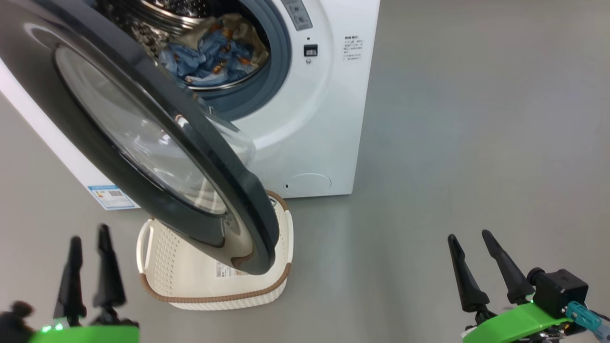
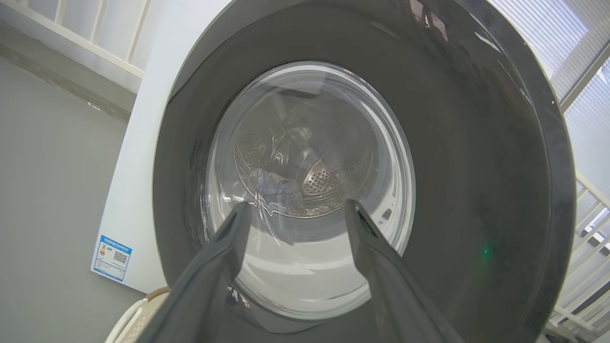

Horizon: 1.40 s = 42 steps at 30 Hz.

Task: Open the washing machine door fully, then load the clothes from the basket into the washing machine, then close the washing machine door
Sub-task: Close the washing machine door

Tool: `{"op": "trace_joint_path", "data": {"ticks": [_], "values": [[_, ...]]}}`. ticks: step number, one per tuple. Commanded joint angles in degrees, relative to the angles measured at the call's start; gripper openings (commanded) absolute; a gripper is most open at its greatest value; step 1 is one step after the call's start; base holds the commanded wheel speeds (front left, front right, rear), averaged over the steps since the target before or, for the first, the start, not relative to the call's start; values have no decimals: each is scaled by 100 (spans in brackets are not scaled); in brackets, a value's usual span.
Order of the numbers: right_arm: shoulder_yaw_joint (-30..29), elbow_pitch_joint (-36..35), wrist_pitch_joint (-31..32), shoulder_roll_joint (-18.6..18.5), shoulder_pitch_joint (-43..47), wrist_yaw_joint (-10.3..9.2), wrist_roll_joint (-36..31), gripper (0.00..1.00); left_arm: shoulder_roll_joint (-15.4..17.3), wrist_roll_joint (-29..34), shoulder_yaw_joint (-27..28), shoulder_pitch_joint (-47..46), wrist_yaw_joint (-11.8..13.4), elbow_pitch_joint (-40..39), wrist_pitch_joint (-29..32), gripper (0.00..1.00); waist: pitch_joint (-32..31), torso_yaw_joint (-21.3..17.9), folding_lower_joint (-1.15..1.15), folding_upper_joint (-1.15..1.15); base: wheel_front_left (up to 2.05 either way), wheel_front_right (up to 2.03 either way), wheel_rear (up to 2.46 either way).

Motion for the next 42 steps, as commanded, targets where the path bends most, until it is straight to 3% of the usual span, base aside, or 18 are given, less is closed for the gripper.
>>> {"op": "trace_joint_path", "data": {"ticks": [1, 10, 14, 42], "values": [[97, -184, 16, -3, -14, 9, -63, 100, 186, 537, 88, 35, 204, -180, -63, 100, -88, 42, 0, 0, 0, 0, 0], [26, -300, 94, -3, 173, 9, -158, 100, 488, 2175, -242, 573, 846, -292, -83, 100, -284, 89, 0, 0, 0, 0, 0], [35, -356, 136, -3, 241, 9, -245, 100, 575, 2535, -412, 740, 1016, -247, -26, 100, -356, 88, 0, 0, 0, 0, 0], [46, -464, 285, -3, 402, 9, -382, 100, 493, 2705, -764, 848, 1220, -304, 64, 100, -482, 123, 0, 0, 0, 0, 0]]}}
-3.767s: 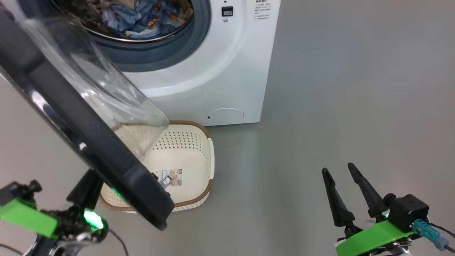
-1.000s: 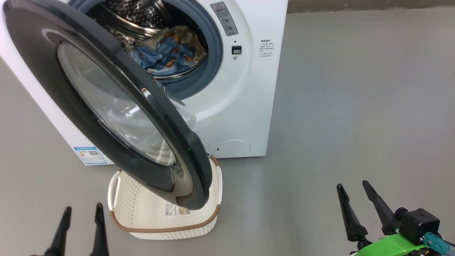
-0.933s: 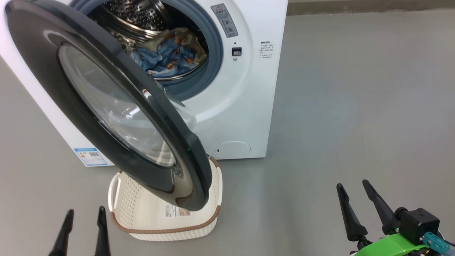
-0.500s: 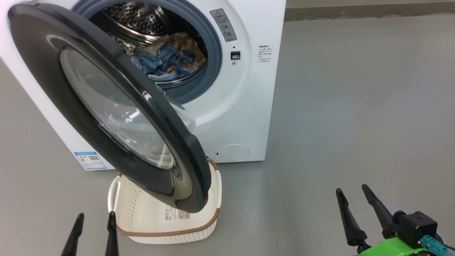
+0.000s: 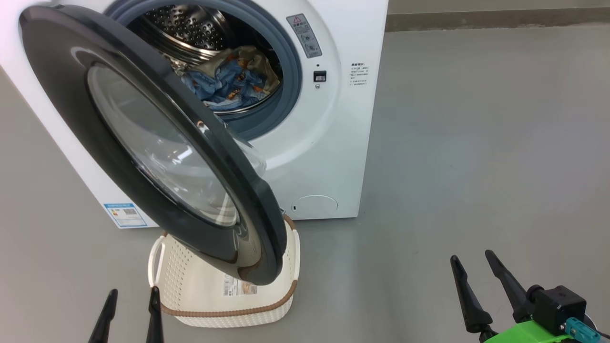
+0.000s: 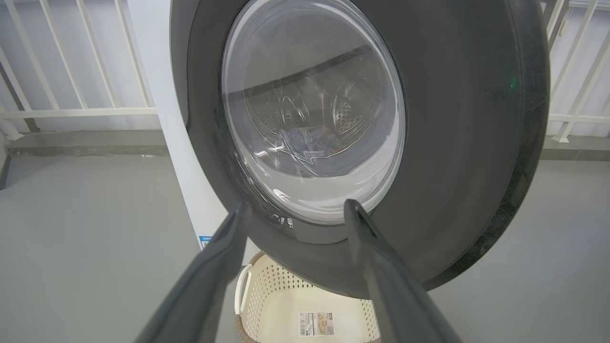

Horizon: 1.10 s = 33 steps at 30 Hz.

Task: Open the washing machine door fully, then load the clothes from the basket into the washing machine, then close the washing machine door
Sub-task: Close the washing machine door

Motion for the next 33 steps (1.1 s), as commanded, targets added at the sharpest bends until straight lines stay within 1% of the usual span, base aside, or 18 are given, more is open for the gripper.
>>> {"op": "trace_joint_path", "data": {"ticks": [1, 6, 7, 8, 9, 24, 28, 33], "values": [[132, -175, 11, -24, -37, 9, -66, 100, 47, 12, 170, -166, 59, -155, -27, 100, 2, 4, 0, 0, 0, 0, 0], [147, -158, 39, -24, -19, 9, -25, 100, 36, 8, 142, -166, 74, -161, -25, 100, 8, 6, 0, 0, 0, 0, 0], [147, -155, 39, -24, -18, 9, -3, 44, 36, 12, 133, -167, 77, -167, -27, 100, 13, 7, 0, 0, 0, 0, 0], [150, -158, 24, -24, -21, 9, 26, 9, 37, 16, 126, -167, 80, -172, -29, 100, 18, 8, 0, 0, 0, 0, 0], [155, -157, 13, -24, -21, 9, 47, 0, 38, 19, 122, -167, 84, -179, -31, 100, 23, 7, 0, 0, 0, 0, 0], [189, -118, -18, -24, -138, 9, 42, 0, 49, 36, 84, -273, 106, -240, -81, 100, 186, 59, 0, 0, 0, 0, 0], [343, 55, -8, -24, -427, 9, 25, 0, 37, 42, 45, -430, 67, -232, -98, 100, 334, 209, 0, 0, 0, 0, 0], [537, 577, -65, -24, -924, 9, 45, 0, -40, 22, -11, -602, 10, -171, -125, 100, 472, 487, 0, 0, 0, 0, 0]]}}
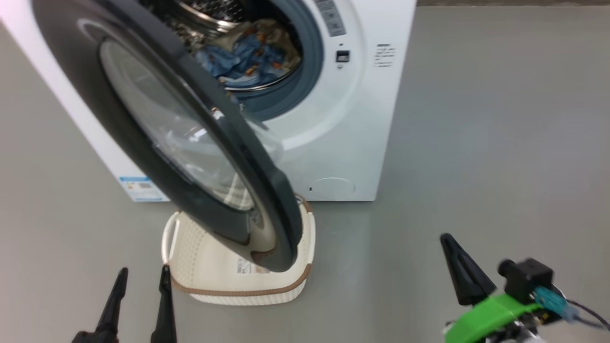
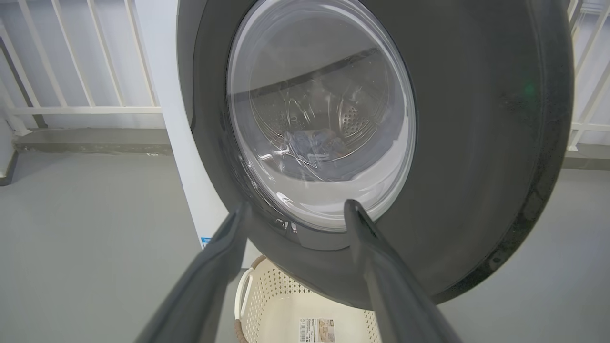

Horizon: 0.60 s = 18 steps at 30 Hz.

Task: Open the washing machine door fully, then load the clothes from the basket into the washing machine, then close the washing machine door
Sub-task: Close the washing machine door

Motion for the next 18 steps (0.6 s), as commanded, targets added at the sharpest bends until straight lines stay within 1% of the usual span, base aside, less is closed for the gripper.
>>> {"op": "trace_joint_path", "data": {"ticks": [1, 7, 12, 15, 18], "values": [[209, 70, -89, -18, -371, 9, 11, 0, 5, 15, 167, -299, -42, -94, -72, 100, 126, 228, 0, 0, 0, 0, 0], [445, 1032, -301, -26, -1092, 9, 50, 0, -101, 20, 86, -498, -153, 62, -100, 100, 199, 539, 0, 0, 0, 0, 0], [641, 1692, -563, -23, -1668, 9, 177, 0, -150, 37, 63, -606, -237, 174, -112, 100, 229, 703, 0, 0, 0, 0, 0], [791, 1823, -739, -21, -1980, 9, 257, 0, -178, 54, 80, -623, -254, 211, -116, 100, 235, 754, 0, 0, 0, 0, 0], [868, 1718, -841, -20, -2156, 9, 295, 0, -215, 40, 96, -640, -274, 227, -118, 100, 249, 792, 0, 0, 0, 0, 0]]}}
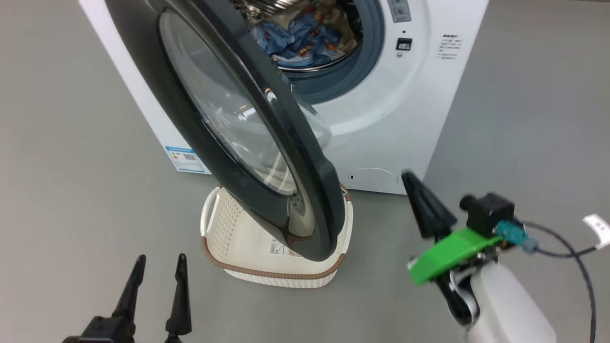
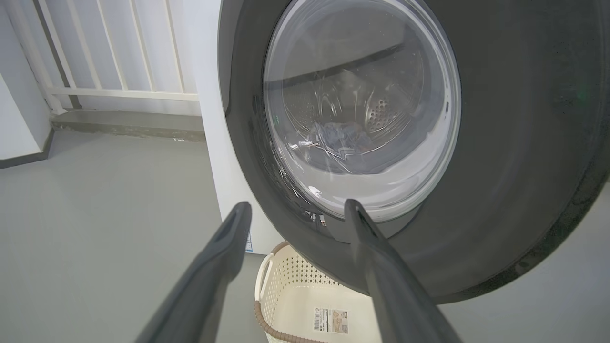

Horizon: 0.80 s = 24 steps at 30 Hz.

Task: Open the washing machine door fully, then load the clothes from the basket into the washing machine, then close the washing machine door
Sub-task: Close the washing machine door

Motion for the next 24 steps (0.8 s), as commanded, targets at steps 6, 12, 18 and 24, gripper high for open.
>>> {"op": "trace_joint_path", "data": {"ticks": [6, 12, 18, 24], "values": [[426, -1376, -192, 50, -378, 9, 48, 0, -26, 117, 245, -282, -78, -116, -68, 100, 14, 66, 0, 0, 0, 0, 0], [1054, -2910, -171, 50, -162, 9, 11, 0, -82, 166, 332, -266, -157, -152, -69, 100, -27, 74, 0, 0, 0, 0, 0], [1734, -3600, 207, 51, 340, 9, 33, 0, -121, 262, 380, -249, -209, -164, -69, 100, -50, 116, 0, 0, 0, 0, 0], [2207, -2991, 511, 51, 685, 9, 169, 0, -187, 301, 453, -227, -272, -206, -69, 100, -28, 123, 0, 0, 0, 0, 0]]}}
